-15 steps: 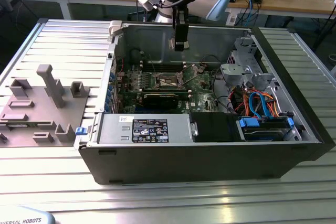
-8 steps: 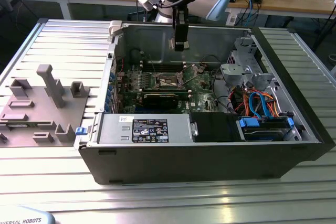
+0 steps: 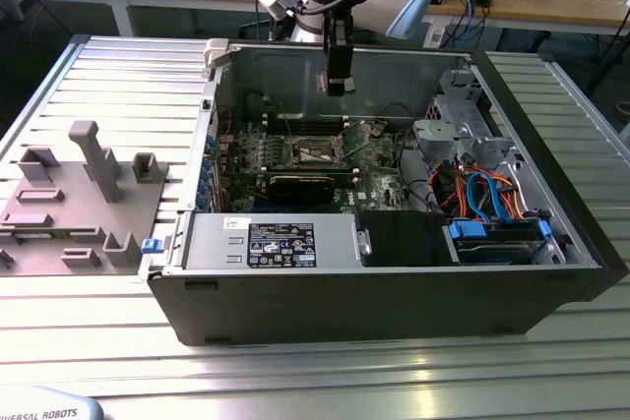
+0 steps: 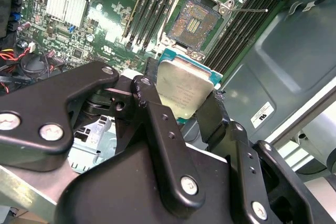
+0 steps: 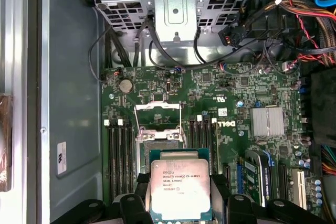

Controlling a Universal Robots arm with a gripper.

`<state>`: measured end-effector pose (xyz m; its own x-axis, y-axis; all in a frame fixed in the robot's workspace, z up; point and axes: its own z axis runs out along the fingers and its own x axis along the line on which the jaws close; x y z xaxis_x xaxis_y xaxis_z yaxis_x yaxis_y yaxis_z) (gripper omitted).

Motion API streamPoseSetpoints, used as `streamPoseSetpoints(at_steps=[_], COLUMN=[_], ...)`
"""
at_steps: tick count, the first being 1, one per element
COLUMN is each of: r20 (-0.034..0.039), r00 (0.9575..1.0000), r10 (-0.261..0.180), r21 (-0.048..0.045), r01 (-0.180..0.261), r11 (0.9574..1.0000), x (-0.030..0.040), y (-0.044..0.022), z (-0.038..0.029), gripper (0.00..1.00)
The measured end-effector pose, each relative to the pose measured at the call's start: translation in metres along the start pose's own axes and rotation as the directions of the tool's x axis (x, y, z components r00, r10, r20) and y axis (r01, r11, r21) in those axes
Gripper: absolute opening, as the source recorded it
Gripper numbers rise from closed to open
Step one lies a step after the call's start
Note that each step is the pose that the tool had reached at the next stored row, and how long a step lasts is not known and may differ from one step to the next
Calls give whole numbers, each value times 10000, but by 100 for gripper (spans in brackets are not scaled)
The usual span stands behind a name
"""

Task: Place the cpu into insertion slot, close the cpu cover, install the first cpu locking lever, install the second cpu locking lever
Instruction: 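Close the cpu cover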

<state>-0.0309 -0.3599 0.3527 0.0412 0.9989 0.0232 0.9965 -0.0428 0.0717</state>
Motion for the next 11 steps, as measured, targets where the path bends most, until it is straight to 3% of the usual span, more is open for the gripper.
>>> streamPoseSetpoints(at_steps=[11], r20=[7], r00=[10000], r10=[88], r21=[-2], r01=[-88], r11=[10000], x=[0], y=[0], z=[0], gripper=[54])
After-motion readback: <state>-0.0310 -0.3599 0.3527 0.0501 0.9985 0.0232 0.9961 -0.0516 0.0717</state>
